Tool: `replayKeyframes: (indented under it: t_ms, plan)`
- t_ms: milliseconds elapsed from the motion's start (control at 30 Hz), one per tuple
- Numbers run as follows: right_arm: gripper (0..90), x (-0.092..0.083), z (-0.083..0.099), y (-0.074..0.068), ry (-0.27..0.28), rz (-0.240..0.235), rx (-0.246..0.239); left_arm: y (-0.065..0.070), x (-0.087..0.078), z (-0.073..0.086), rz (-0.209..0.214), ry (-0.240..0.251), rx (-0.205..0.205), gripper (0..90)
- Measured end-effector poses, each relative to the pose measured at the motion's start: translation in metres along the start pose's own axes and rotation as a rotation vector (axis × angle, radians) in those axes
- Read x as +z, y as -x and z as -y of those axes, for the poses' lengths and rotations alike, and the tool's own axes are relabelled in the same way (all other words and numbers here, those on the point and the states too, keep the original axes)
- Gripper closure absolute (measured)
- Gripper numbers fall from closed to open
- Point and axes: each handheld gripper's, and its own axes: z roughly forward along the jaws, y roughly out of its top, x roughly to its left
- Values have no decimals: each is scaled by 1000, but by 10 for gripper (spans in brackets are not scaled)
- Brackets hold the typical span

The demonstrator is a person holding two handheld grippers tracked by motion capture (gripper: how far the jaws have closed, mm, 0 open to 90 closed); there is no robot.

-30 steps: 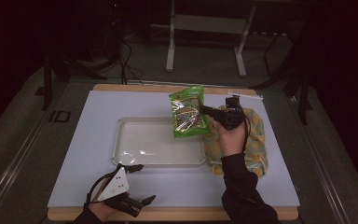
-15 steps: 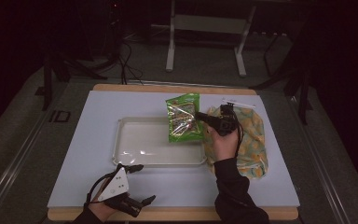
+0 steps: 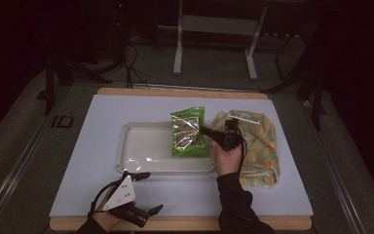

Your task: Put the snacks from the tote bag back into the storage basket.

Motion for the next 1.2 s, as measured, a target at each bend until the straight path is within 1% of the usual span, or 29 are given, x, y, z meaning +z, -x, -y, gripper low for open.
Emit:
replayKeyframes:
  t_ms: [67,100,133,267,300,333,400,467,600,767,967,1133,1200]
  plan:
    - [881,3,3,3,-10,3,8,0,0,0,-1,2,-1,12]
    - [881,6,6,5,-13,-4,25,0,0,0,-1,2,-1,13]
    - [880,8,9,6,-18,-7,29,0,0,0,-1,1,-1,13]
    - [881,13,19,11,-31,9,42,0,0,0,0,1,0,13]
    - [881,13,19,11,-31,9,42,0,0,0,0,1,0,13]
    - [881,16,24,13,-39,10,51,0,0,0,0,-2,2,12]
    - [881,16,26,13,-43,12,48,0,0,0,2,-3,4,13]
    - [881,19,32,16,-57,21,56,0,0,0,3,-4,6,13]
    - [881,21,38,18,-59,29,73,0,1,0,4,-6,6,13]
    - [880,23,46,16,-82,42,68,0,1,0,2,-5,8,13]
    - [879,25,53,19,-94,60,65,0,1,0,1,-7,8,13]
    - [878,27,59,20,-108,73,78,1,1,0,2,-6,9,13]
    - [877,27,59,19,-114,85,64,1,1,0,2,-7,9,13]
